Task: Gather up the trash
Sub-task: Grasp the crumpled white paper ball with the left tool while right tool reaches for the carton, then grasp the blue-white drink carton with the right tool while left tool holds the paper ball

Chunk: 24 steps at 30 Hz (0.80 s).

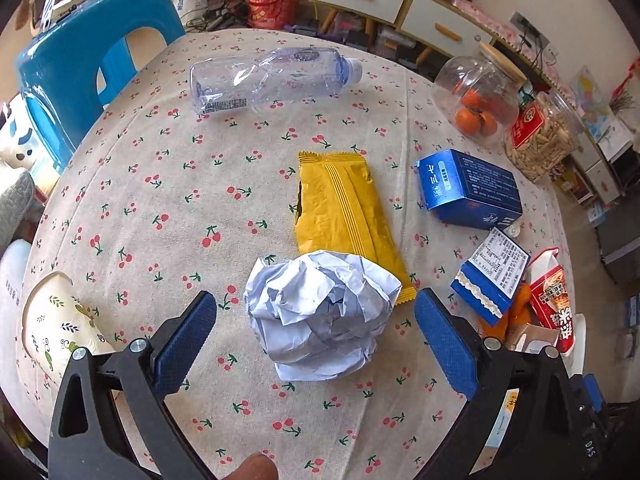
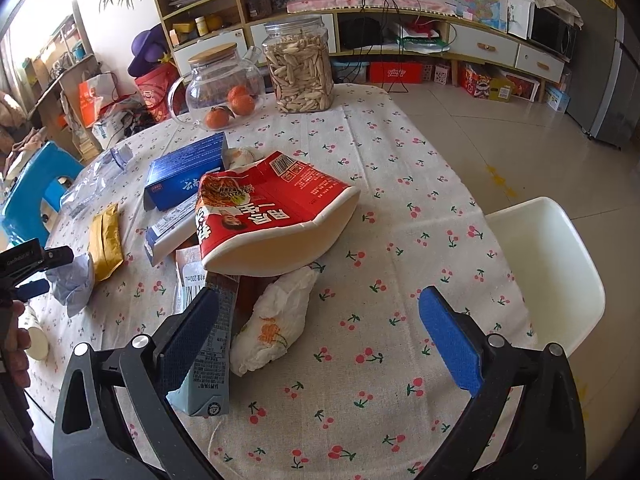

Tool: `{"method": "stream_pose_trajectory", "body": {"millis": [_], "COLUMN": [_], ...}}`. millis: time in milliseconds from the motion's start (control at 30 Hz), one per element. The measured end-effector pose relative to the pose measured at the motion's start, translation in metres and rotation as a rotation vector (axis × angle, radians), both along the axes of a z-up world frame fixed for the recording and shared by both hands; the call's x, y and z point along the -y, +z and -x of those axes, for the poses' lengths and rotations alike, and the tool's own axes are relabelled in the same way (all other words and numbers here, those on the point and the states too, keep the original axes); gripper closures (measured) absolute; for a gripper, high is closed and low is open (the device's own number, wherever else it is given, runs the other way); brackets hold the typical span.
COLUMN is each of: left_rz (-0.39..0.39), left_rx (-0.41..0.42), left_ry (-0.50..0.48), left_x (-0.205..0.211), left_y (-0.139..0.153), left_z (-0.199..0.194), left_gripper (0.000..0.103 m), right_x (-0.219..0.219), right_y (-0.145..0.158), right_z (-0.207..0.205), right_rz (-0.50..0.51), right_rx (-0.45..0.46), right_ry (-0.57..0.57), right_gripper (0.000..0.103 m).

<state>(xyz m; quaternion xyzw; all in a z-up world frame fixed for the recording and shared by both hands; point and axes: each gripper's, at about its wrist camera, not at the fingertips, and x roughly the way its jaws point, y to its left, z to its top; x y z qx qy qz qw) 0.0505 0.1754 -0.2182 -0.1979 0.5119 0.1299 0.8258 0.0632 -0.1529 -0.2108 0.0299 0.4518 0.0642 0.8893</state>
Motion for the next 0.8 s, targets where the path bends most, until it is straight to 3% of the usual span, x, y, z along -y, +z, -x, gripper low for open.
{"method": "stream_pose_trajectory", "body": {"millis": [33, 67, 233, 400, 567, 733, 800], "left_rz": [0.006, 0.02, 0.033, 0.077, 0.102, 0.081, 0.071], "left_rx": [-0.001, -0.012, 0.017, 0.114, 0.189, 0.191, 0.187], "left_ry": [-0.013, -0.033, -0.065, -0.076, -0.119, -0.156, -0.157], "left_x": [0.001, 0.003, 0.007, 0.007, 0.015, 0.023, 0.023], "left_y": [-0.002, -0.005, -0.001, 0.03, 0.058, 0.063, 0.063], "left_z": [-0.001, -0.003, 0.001, 0.015, 0.023, 0.024, 0.025], "left_gripper": [0.031, 0.037, 0.038, 0.039, 0.038, 0.038, 0.038], "right_x": [0.0, 0.0, 0.0, 0.003, -0.027, -0.052, -0.049], "right_y": [-0.001, -0.001, 0.0, 0.013, 0.027, 0.017, 0.014], "right_z": [0.0, 0.0, -0.001, -0.013, -0.023, -0.022, -0.015], "right_rz": [0.001, 0.004, 0.007, 0.008, 0.074, 0.147, 0.126], "right_rx": [-0.002, -0.002, 0.004, 0.053, 0.145, 0.089, 0.052], "right_ry": [-0.002, -0.002, 0.009, 0.014, 0.162, 0.27, 0.279], "right_gripper": [0.007, 0.007, 0.007, 0.007, 0.007, 0.007, 0.007]}}
